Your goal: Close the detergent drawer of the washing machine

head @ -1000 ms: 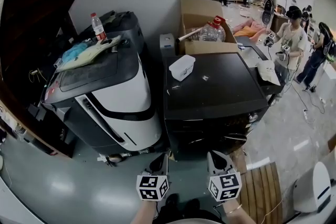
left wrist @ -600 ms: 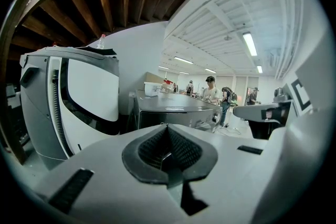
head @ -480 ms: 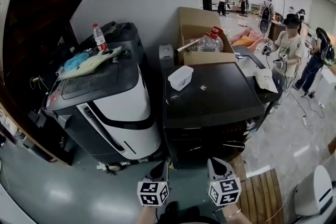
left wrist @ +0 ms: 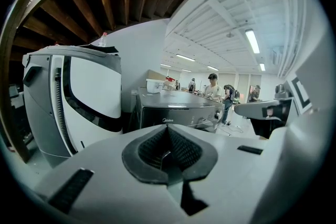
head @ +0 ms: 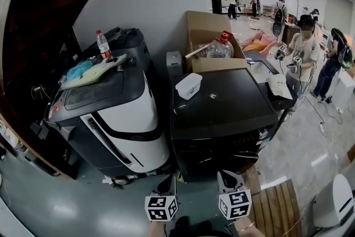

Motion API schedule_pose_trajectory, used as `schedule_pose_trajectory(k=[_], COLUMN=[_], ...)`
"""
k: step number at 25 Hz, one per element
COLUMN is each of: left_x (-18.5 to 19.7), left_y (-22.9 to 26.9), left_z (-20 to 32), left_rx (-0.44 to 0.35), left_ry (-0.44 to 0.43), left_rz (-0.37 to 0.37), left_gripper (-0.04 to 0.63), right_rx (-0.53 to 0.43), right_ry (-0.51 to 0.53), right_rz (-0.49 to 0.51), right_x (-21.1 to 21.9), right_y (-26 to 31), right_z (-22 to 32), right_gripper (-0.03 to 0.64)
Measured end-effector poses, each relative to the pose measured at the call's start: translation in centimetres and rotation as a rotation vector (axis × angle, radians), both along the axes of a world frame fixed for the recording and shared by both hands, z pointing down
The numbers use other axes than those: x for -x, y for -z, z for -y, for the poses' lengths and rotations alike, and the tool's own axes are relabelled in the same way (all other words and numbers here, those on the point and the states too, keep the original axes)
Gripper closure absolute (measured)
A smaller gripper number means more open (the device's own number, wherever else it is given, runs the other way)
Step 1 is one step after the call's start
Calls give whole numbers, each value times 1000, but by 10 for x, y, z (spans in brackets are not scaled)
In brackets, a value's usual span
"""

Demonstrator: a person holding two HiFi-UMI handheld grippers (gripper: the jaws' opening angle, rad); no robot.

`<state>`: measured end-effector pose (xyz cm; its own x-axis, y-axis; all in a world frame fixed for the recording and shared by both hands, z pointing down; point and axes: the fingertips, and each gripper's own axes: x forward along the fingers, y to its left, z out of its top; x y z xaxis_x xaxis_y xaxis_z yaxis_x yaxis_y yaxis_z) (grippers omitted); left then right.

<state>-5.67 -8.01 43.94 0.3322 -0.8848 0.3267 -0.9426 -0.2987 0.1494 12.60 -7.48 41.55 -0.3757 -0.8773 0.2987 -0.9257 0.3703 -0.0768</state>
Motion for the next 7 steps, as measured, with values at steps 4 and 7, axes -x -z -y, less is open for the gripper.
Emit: schedule_pose_trajectory(k=[4,7], left_x=[-1,-3], left_y=[-2,-2], left_z=[0,2], left_rx=[2,1], left_ry=[3,-7], left_rz=[-2,-2], left_gripper=[600,600], right_rx=[5,2], right_ry=[2,2], right_rz=[-7,-20], right_x=[-1,-2], right_y=[-2,-2], right_z=[0,2], right_gripper=[615,615])
